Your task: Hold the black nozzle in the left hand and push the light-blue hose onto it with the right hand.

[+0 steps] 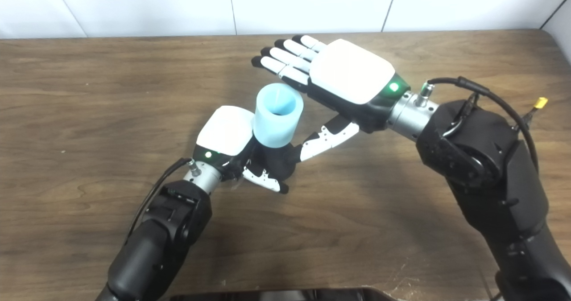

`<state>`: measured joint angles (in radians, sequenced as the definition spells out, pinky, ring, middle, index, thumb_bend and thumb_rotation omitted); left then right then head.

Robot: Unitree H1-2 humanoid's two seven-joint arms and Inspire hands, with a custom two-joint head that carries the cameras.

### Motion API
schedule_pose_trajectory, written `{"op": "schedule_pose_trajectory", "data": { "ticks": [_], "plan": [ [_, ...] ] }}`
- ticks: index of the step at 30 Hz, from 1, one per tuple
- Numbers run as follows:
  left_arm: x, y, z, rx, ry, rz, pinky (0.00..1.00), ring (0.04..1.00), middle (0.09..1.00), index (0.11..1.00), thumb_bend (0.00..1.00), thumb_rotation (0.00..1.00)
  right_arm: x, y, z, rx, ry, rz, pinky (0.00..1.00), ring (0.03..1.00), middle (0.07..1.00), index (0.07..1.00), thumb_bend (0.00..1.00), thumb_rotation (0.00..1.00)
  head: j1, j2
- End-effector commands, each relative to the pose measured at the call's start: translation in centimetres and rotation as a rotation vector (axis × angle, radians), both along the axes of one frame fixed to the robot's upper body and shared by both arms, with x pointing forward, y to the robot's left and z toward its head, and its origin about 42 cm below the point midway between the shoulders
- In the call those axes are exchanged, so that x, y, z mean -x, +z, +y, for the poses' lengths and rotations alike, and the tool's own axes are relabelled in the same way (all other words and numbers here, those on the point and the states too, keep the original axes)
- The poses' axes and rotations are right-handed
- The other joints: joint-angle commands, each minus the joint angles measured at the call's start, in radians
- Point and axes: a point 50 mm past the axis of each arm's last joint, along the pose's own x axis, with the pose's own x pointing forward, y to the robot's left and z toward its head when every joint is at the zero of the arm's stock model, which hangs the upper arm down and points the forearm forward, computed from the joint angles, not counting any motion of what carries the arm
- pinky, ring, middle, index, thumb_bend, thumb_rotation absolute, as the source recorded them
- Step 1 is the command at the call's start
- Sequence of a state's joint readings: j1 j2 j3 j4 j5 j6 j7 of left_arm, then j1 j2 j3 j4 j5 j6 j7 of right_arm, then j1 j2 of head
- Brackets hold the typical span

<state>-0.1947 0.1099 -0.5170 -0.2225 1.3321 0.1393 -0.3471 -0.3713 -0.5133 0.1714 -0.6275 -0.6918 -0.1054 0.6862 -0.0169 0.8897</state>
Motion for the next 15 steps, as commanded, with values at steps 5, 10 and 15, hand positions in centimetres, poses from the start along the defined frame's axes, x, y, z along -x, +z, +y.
{"op": "schedule_pose_trajectory", "data": {
  "ticks": [5,10,15],
  "plan": [
    [-0.2,0.3,-0.2,0.008,-0.012,-0.015,0.65,0.587,0.529,0.454,0.52,0.00,1.5,2.1,-0.4,-0.028,0.028,-0.131,1.00,1.000,1.000,1.000,0.70,1.00,-0.001,0.000],
    [-0.2,0.3,-0.2,0.007,-0.014,-0.011,0.65,0.591,0.530,0.452,0.52,0.00,2.5,2.7,-0.4,-0.071,0.046,-0.121,1.00,1.000,1.000,1.000,0.67,1.00,0.001,0.002],
    [-0.2,0.3,-0.2,0.004,-0.015,-0.014,0.63,0.592,0.531,0.450,0.52,0.00,3.5,2.8,-0.3,-0.090,0.063,-0.121,1.00,1.000,1.000,1.000,0.66,1.00,0.000,0.001]
  ]
}}
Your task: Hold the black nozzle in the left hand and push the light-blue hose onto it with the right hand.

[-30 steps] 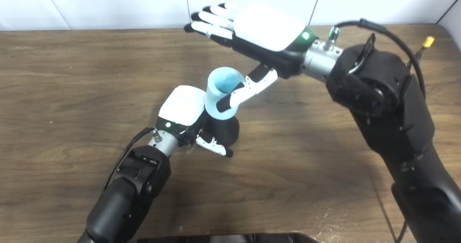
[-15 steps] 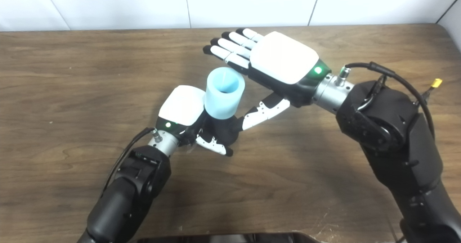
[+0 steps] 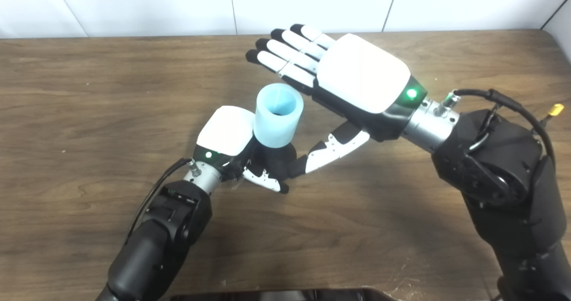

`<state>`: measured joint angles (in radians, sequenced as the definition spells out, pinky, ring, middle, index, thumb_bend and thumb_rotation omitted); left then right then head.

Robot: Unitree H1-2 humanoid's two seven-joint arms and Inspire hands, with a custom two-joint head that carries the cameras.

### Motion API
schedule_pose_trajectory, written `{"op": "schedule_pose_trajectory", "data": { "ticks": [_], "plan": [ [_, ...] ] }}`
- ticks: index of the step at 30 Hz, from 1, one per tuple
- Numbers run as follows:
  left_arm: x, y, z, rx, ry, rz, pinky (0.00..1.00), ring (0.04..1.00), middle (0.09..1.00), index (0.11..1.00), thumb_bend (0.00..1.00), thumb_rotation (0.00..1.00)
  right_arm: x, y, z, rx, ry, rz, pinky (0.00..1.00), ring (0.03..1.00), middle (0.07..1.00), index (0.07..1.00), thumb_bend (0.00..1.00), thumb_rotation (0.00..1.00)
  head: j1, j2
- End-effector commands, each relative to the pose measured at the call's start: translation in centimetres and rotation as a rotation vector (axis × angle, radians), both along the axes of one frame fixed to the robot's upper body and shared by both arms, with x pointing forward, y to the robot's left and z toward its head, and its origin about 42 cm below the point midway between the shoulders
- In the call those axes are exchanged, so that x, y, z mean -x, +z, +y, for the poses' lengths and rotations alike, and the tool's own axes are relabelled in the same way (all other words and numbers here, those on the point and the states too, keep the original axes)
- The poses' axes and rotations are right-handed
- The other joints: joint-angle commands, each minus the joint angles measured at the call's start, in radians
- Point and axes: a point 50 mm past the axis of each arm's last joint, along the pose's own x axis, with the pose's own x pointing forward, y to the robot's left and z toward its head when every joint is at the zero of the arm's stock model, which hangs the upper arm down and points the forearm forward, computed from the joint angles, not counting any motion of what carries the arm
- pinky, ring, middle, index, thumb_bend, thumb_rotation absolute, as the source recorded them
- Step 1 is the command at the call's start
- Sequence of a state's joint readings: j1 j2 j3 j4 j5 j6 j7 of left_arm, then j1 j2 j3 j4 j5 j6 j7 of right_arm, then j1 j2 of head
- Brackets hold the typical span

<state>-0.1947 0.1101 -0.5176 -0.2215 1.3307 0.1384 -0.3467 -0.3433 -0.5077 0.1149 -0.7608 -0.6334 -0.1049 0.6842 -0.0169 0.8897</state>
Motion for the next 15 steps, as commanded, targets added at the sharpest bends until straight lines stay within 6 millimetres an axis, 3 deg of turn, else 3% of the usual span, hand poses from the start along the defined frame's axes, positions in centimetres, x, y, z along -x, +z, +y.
{"op": "schedule_pose_trajectory", "data": {
  "ticks": [1,15],
  "plan": [
    [-0.2,0.4,-0.2,0.004,-0.013,-0.014,0.63,0.593,0.531,0.449,0.52,0.00,0.6,0.9,-0.3,-0.031,0.002,-0.024,1.00,1.000,1.000,1.000,0.66,1.00,0.000,0.001],
    [-0.1,0.4,-0.2,0.004,-0.015,-0.019,0.62,0.585,0.529,0.453,0.52,0.00,1.1,-0.7,0.1,-0.015,0.024,0.090,1.00,1.000,1.000,1.000,0.66,1.00,-0.002,0.005]
  ]
}}
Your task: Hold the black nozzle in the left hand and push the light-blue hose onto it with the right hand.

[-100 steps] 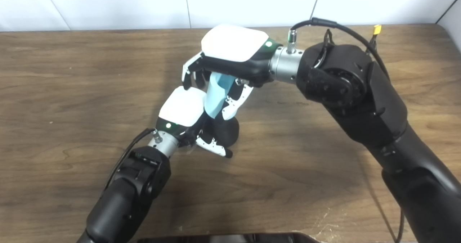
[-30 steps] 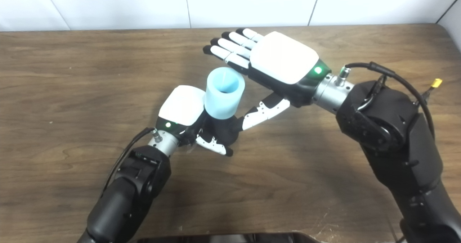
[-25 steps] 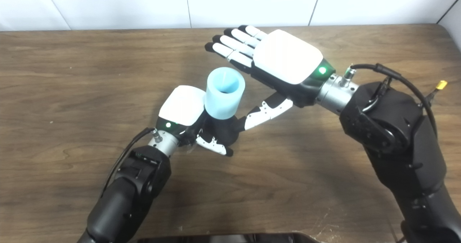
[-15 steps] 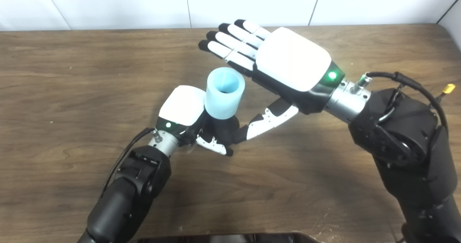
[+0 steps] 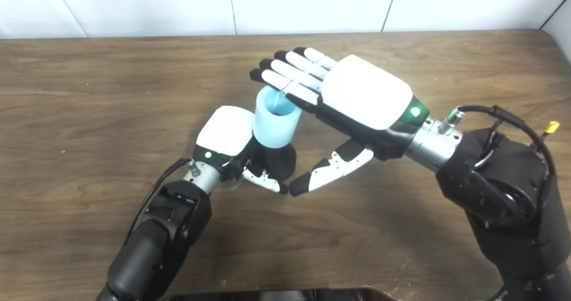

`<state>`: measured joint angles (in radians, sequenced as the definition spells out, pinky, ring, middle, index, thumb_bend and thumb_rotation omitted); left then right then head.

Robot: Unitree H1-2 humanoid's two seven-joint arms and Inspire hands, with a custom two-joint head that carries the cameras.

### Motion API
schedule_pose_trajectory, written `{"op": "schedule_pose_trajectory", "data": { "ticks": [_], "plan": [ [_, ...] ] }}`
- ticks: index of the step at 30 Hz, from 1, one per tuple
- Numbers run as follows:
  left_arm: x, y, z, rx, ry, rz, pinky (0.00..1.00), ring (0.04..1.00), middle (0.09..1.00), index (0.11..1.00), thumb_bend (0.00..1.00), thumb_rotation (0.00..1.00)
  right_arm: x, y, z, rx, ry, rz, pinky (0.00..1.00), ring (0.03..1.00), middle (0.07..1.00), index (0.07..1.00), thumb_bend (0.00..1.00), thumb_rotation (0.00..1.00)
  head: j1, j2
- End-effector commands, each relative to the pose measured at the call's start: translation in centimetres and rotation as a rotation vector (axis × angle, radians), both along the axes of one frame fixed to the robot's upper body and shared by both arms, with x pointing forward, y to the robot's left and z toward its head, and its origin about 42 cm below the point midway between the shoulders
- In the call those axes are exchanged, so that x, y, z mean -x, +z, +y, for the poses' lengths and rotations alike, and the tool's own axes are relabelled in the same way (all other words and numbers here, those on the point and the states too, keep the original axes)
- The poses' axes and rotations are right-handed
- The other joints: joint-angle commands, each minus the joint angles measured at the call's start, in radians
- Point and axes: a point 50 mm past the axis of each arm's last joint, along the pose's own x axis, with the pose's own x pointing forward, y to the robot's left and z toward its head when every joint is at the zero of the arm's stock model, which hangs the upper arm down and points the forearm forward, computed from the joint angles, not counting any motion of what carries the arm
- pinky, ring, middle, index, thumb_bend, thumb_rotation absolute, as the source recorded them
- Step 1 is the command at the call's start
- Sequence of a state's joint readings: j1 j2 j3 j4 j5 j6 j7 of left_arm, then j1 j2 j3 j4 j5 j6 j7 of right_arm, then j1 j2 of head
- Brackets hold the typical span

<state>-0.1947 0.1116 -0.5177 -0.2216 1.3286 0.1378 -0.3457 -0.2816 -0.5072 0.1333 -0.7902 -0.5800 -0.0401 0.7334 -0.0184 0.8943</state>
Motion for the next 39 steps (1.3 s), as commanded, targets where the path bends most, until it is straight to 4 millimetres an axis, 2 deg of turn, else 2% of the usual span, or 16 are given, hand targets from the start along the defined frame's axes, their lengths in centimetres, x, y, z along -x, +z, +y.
{"op": "schedule_pose_trajectory", "data": {
  "ticks": [1,17,39],
  "plan": [
    [-0.1,0.4,-0.2,0.004,-0.014,-0.018,0.63,0.586,0.529,0.453,0.52,0.00,-0.1,0.8,0.1,0.001,0.014,-0.038,1.00,1.000,1.000,1.000,0.66,1.00,0.000,0.001],
    [-0.1,0.5,-0.5,-0.007,-0.011,-0.026,0.60,0.590,0.533,0.448,0.52,0.00,-1.6,-1.2,2.0,0.005,0.024,0.008,1.00,1.000,1.000,1.000,0.65,1.00,0.001,0.003],
    [-0.4,1.2,0.2,0.040,0.048,-0.015,0.69,0.607,0.534,0.454,0.52,0.00,-1.3,-2.5,1.5,0.086,-0.009,0.100,1.00,1.000,0.995,0.975,0.67,1.00,0.002,0.007]
  ]
}}
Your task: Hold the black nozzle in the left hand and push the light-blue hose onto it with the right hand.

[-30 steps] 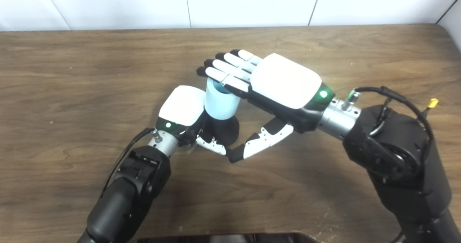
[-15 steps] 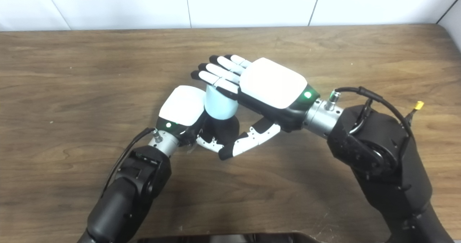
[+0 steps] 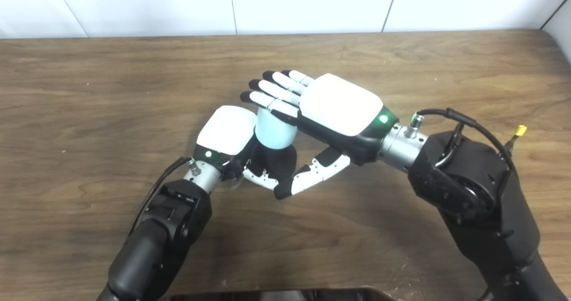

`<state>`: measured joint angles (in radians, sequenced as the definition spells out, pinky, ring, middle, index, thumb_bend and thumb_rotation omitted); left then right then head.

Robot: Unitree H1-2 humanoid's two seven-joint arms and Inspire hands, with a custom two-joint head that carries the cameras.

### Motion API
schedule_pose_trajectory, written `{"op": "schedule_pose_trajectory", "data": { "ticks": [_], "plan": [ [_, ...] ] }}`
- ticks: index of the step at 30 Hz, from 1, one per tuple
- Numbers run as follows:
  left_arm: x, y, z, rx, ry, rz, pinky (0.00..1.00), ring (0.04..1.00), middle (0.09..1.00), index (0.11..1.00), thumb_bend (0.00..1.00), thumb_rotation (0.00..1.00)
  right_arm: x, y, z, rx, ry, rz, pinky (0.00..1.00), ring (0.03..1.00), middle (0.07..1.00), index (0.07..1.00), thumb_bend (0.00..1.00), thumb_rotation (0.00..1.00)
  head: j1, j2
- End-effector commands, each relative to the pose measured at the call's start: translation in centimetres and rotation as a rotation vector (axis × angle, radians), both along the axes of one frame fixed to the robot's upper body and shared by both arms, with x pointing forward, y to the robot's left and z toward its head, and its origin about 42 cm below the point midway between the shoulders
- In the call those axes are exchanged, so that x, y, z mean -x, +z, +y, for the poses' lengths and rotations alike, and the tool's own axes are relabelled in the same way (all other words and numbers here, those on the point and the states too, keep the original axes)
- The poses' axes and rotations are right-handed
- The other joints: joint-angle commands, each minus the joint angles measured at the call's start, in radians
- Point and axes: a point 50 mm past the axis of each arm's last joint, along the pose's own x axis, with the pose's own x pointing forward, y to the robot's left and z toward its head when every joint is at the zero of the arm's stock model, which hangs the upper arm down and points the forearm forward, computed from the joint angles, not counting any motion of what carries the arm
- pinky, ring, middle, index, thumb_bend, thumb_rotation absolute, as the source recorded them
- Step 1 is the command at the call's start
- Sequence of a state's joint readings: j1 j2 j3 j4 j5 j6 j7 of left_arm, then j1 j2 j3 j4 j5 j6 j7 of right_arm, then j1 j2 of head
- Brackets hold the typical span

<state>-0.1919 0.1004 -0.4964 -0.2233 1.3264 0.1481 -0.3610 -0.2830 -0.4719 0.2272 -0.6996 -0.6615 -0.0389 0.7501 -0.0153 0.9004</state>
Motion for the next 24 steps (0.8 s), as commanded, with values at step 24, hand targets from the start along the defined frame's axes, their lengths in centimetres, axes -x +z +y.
{"op": "schedule_pose_trajectory", "data": {
  "ticks": [24],
  "plan": [
    [-1.02,1.37,0.69,-0.024,0.091,-0.023,0.64,0.597,0.531,0.455,0.52,0.00,0.41,0.06,0.28,0.018,0.013,0.037,1.00,1.000,0.987,0.969,0.68,0.99,-0.002,0.007]
  ]
}}
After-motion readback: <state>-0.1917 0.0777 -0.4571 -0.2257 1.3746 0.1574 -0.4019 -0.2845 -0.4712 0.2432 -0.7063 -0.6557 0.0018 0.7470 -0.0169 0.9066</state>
